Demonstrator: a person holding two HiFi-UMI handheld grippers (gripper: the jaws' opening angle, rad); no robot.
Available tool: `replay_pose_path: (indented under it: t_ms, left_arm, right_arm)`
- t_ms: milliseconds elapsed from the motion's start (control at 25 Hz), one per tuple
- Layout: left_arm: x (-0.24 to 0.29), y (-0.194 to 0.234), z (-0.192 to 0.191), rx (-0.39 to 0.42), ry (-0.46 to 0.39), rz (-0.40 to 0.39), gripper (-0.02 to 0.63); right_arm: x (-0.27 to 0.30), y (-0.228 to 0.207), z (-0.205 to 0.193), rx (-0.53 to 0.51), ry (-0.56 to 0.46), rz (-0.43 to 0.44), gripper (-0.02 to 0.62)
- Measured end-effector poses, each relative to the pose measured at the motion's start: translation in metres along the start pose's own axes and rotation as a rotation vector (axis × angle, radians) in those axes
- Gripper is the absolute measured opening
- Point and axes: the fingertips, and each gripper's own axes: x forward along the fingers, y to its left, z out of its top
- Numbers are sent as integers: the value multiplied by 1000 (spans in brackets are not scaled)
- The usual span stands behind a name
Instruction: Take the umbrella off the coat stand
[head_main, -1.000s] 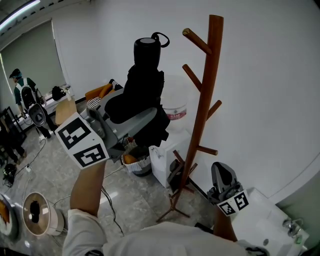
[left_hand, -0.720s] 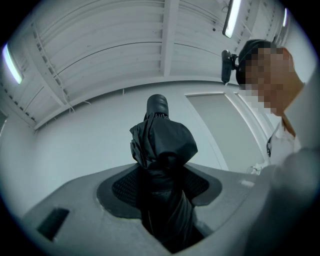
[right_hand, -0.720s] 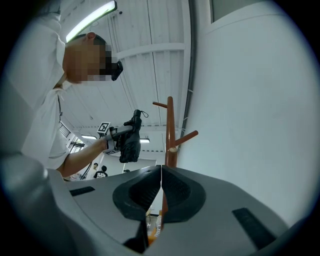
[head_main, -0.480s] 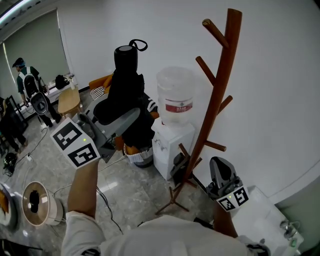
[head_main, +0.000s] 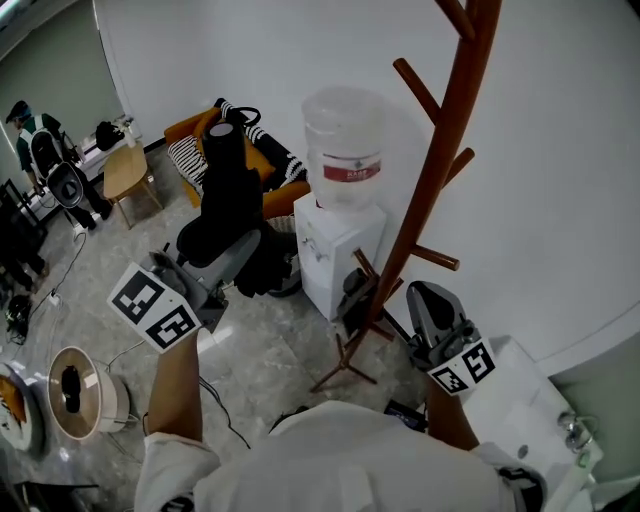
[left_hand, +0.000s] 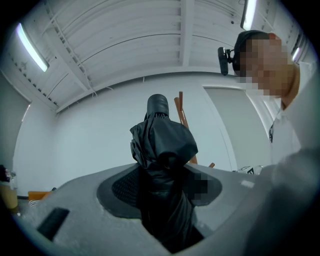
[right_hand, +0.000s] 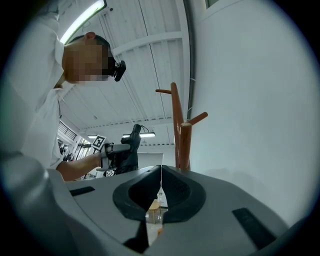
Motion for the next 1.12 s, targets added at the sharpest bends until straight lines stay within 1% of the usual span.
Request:
replay_pose_path:
  t_ms: [200, 400, 480, 560, 680, 880, 1120]
  left_arm:
    - [-7, -5, -39, -65, -4, 24, 245]
    - [-12, -10, -77, -62, -15, 76, 245]
    - [-14, -14, -96, -73, -12, 83, 245]
    - [-18, -19, -113, -103, -10, 91, 245]
    - [-24, -25, -134, -132, -26, 103, 245]
    - [-36, -38, -171, -167, -46, 107, 245]
    - [-54, -58, -208, -155, -9, 134, 245]
  right_arm:
    - [-1, 0, -21, 29, 44, 6, 15]
    - [-10, -8, -49, 68, 104, -24, 15]
    - [-15, -10, -60, 76, 129, -34, 15]
    - [-21, -9, -73, 82, 162, -41, 15]
    - [-29, -11, -93, 104, 209, -54, 15]
    - [-36, -9, -119, 151, 255, -74, 15]
    - [-45, 4, -139, 161, 311, -77, 15]
